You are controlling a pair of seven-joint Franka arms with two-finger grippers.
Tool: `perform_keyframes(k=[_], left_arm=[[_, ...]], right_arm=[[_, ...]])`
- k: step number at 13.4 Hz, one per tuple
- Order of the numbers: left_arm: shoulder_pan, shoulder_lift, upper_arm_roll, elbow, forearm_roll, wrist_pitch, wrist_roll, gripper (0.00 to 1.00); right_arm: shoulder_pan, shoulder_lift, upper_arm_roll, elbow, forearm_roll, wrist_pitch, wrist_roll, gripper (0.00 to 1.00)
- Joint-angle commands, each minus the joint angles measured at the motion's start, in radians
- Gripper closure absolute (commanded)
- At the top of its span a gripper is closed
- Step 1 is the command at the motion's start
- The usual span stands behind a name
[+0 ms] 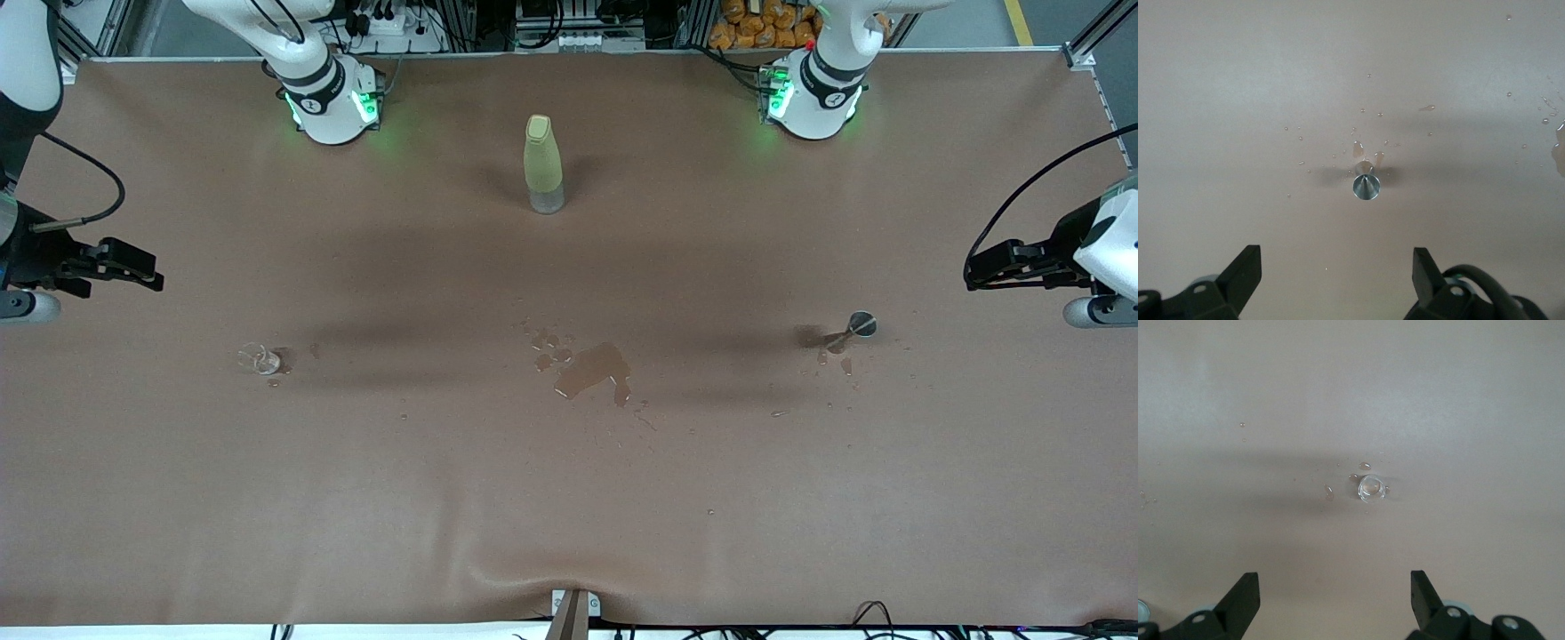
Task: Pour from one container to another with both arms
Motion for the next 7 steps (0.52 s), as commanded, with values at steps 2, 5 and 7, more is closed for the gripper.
perform_keyframes(k=[2,5,7], left_arm=[[-0.012,-0.005,0.003,-0.004,-0.004,0.002,-0.006,0.0],[-0.017,-0.005,0.003,-0.004,-0.003,0.002,-0.008,0.0],[-0.022,-0.005,0.004,-0.004,-0.001,0.002,-0.006,0.0]], right_arm=[[-0.013,0.015,-0.002,0.015,0.022,-0.002,-0.075,0.0],[-0.019,0.02,-0.002,0.015,0.022,-0.002,-0.132,0.0],[-0.039,0.035,-0.005,0.015,0.086,-0.002,-0.21,0.0]])
